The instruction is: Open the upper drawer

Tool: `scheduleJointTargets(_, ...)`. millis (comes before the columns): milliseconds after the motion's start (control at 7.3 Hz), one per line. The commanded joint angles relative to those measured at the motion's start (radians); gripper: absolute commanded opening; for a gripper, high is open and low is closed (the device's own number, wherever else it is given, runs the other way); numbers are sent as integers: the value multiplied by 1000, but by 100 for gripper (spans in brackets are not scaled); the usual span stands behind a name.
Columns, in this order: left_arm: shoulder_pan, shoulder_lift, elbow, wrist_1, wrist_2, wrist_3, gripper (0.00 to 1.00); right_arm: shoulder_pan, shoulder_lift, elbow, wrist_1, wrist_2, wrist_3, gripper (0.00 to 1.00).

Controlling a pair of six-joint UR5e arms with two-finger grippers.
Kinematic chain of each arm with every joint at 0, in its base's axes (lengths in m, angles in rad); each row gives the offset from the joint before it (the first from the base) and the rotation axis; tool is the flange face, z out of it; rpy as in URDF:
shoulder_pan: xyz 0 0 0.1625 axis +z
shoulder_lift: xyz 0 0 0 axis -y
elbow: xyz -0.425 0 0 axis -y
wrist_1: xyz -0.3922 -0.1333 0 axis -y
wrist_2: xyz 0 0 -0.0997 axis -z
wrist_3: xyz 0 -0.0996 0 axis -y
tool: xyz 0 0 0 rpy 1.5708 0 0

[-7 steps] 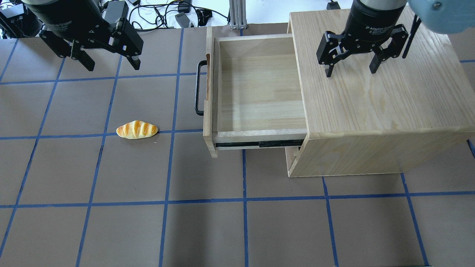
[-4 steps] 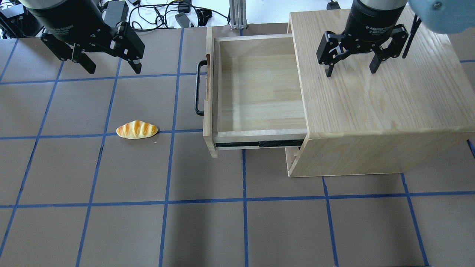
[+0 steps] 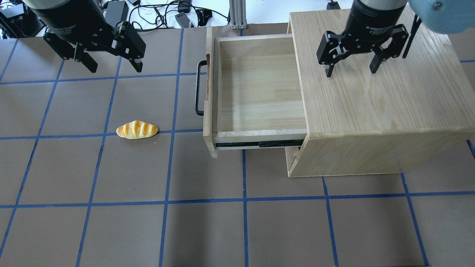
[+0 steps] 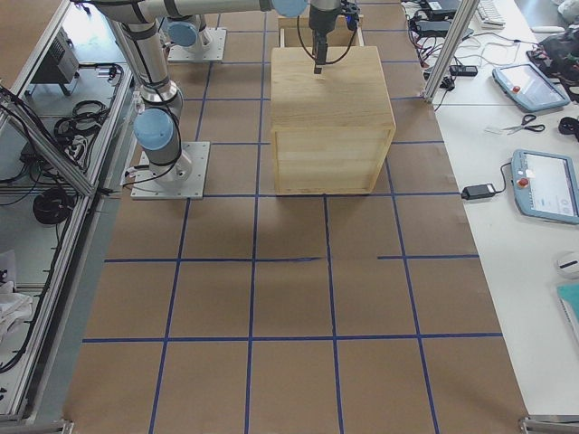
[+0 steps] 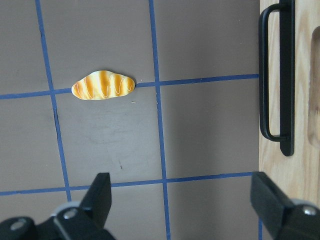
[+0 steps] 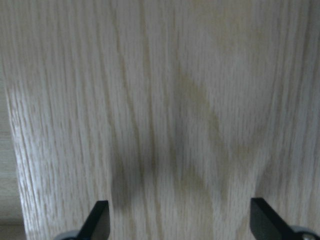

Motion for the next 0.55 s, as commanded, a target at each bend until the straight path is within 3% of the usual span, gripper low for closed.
scheduleJointTargets(0,1,0,-2,4,1,0,100,0,0,0,0,0,1,100)
scheduleJointTargets(411,-1,-2,-8,16,-5,0,100,-1,0,0,0,0,1,100)
